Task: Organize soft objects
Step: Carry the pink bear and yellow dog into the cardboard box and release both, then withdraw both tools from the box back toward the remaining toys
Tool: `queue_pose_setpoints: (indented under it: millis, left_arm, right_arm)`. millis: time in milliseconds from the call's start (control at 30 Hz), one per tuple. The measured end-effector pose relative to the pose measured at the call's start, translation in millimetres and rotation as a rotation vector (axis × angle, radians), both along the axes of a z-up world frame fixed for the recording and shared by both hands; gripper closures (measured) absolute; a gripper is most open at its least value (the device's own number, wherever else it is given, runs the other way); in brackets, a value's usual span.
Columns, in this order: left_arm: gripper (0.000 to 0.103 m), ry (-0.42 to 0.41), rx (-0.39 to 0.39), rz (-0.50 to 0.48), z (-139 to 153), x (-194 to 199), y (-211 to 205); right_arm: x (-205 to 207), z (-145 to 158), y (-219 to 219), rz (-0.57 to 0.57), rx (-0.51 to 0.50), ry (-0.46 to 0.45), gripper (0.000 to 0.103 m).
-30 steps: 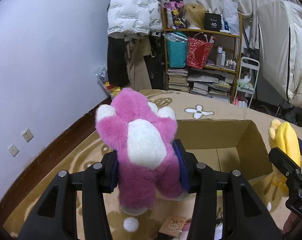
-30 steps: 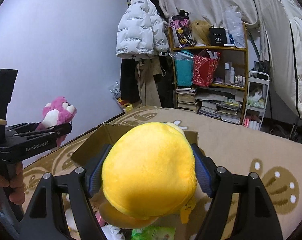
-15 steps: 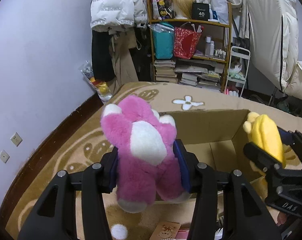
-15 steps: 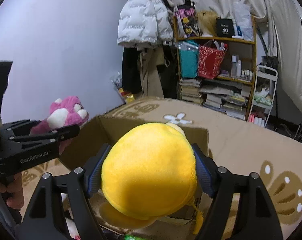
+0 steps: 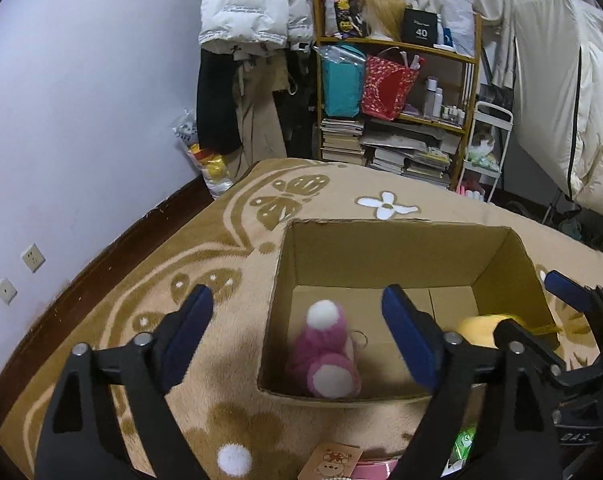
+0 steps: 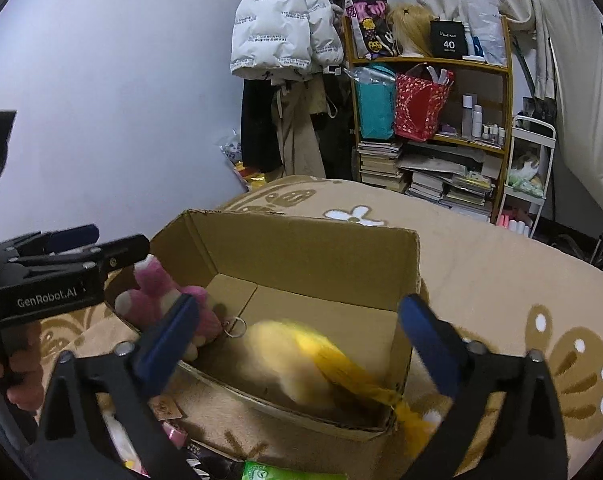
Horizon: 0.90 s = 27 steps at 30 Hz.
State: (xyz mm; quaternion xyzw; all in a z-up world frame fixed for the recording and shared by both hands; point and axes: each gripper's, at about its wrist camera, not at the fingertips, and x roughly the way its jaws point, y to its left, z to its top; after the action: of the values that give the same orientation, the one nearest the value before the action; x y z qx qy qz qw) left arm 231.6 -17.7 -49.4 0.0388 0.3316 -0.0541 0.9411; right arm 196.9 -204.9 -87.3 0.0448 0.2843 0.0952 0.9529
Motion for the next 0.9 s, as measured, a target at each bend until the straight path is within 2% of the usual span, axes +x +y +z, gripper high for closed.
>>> queue_pose_setpoints:
  millis: [233,500,900]
  left_arm:
    - [0.003,0.018,0.019,0.031,-4.1,-1.0,3.3]
    - [0.001,0.022,0.038,0.040,4.4,-12.3,9.0]
    - [0.001,0.048,0.007,0.042,23.9,-49.3,25.1]
  right_arm:
    - [-1.2,0.1,1.6,0.001,-0.004,0.027,0.000]
    - [-15.4,9.2,7.3,0.003,-0.016,0.014,0.000]
    - [-61.5,30.9,9.1,-0.035,-0.009,0.007,0.000]
